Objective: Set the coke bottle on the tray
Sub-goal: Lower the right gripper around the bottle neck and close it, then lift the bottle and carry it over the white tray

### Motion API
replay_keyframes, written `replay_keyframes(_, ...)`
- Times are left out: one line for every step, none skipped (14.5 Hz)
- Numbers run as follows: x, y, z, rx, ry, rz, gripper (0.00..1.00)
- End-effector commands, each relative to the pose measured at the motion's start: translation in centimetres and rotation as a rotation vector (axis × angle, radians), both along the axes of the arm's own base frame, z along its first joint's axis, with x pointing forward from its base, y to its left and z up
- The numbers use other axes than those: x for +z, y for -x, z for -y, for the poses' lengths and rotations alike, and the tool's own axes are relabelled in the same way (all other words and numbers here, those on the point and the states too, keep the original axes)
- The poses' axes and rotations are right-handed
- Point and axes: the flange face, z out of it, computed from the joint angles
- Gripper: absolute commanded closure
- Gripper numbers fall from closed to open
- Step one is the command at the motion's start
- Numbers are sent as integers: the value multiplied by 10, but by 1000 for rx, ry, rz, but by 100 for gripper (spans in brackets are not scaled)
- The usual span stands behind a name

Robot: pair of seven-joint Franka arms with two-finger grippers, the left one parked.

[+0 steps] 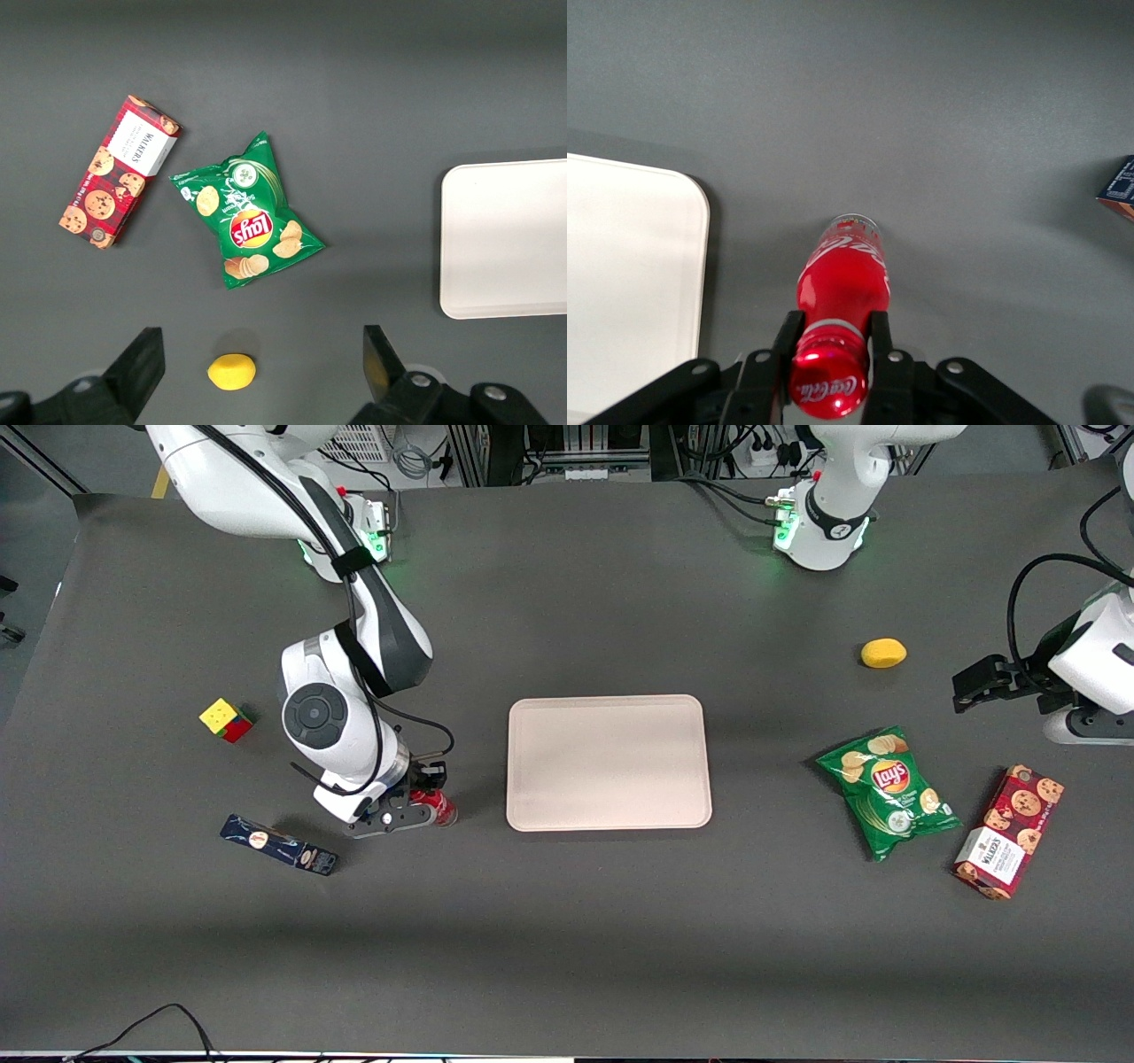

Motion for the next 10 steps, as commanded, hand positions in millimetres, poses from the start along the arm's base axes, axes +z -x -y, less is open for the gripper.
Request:
replay_keyframes(5, 0, 3, 24, -1, 3, 100)
replay_keyframes(8, 0, 1, 36, -4, 7, 100)
replay_keyframes(12, -2, 2, 56, -7, 16, 100)
replay_keyframes(22, -4, 2, 71, -11, 23, 100)
replay_keyframes(36, -6, 1, 74, -10, 13, 100)
replay_keyframes(54, -11, 1, 72, -9, 4, 100)
replay_keyframes(75, -14, 1, 69, -11, -5, 100)
replay_keyframes(98, -15, 1, 65, -15, -14, 100)
replay_keyframes(121, -15, 2, 65, -18, -15, 100)
replay_keyframes(145, -13, 2, 68, -22, -15, 100)
